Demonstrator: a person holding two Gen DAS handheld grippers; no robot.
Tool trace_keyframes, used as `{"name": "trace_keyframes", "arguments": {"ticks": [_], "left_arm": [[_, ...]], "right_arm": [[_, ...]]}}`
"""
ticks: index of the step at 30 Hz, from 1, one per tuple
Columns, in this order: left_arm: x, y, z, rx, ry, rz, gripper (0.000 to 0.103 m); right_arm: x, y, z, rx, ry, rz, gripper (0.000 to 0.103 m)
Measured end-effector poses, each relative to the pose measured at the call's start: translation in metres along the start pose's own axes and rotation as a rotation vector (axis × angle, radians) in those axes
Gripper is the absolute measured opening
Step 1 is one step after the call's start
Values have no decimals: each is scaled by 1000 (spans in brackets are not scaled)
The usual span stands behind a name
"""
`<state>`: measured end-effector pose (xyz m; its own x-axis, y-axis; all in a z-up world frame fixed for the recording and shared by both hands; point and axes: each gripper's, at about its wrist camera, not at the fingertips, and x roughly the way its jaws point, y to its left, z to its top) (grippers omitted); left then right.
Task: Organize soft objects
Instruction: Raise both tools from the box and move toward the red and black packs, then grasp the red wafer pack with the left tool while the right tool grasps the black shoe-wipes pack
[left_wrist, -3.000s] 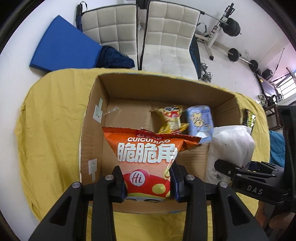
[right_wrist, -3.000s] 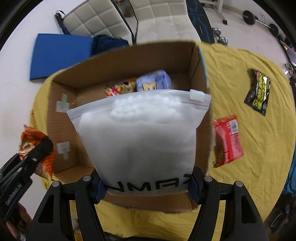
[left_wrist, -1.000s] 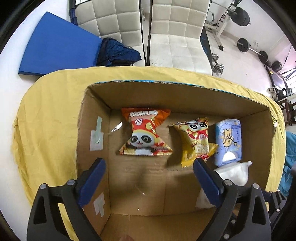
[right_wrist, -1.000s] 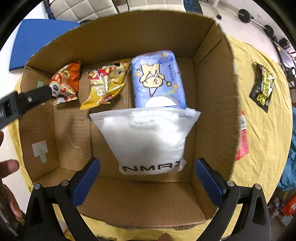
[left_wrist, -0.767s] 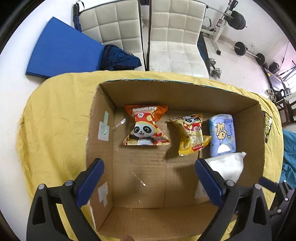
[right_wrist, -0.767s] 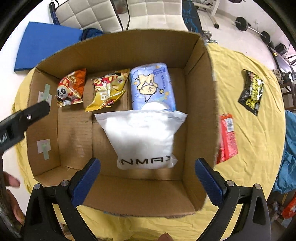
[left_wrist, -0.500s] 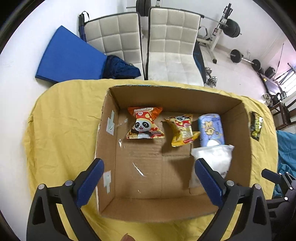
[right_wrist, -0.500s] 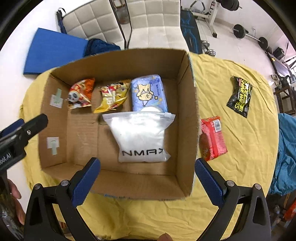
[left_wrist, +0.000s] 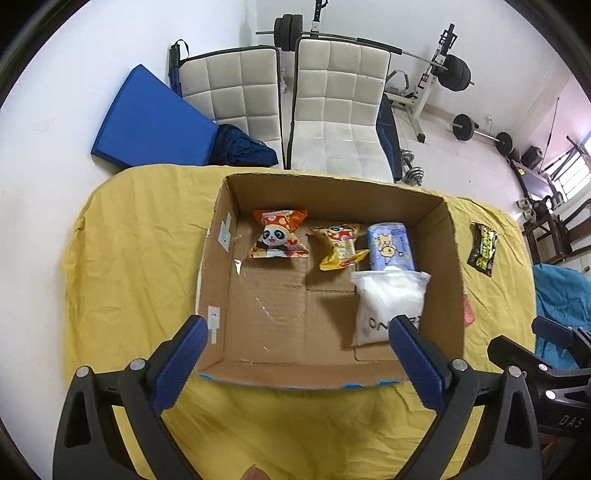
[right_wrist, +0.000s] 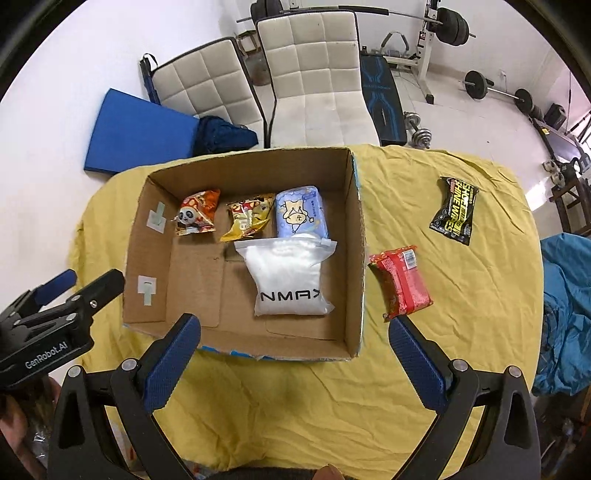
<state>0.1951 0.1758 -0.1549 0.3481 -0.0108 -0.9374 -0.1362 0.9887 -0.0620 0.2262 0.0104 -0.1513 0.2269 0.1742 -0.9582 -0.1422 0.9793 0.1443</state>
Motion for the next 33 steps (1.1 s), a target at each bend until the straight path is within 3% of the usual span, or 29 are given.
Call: {"name": "trace_keyframes", "arguments": {"ticks": [8, 17, 22, 26, 33], "left_arm": [[-13, -38, 0, 13, -7, -20, 101], [10, -155, 6, 119, 52, -98, 101], [48, -237, 2, 162, 141, -128, 100], [98, -294, -9, 192, 280, -154, 100], [180, -331, -14, 136, 396, -33, 99]], "right_arm": [[-14, -48, -8, 55, -10, 19, 103], [-22, -186, -20, 263, -12, -50, 103], [-19, -262, -27, 365, -12, -97, 103], [-13, -312, -32, 409, -2, -134, 103], [10, -383, -33, 418, 40, -153, 103]]}}
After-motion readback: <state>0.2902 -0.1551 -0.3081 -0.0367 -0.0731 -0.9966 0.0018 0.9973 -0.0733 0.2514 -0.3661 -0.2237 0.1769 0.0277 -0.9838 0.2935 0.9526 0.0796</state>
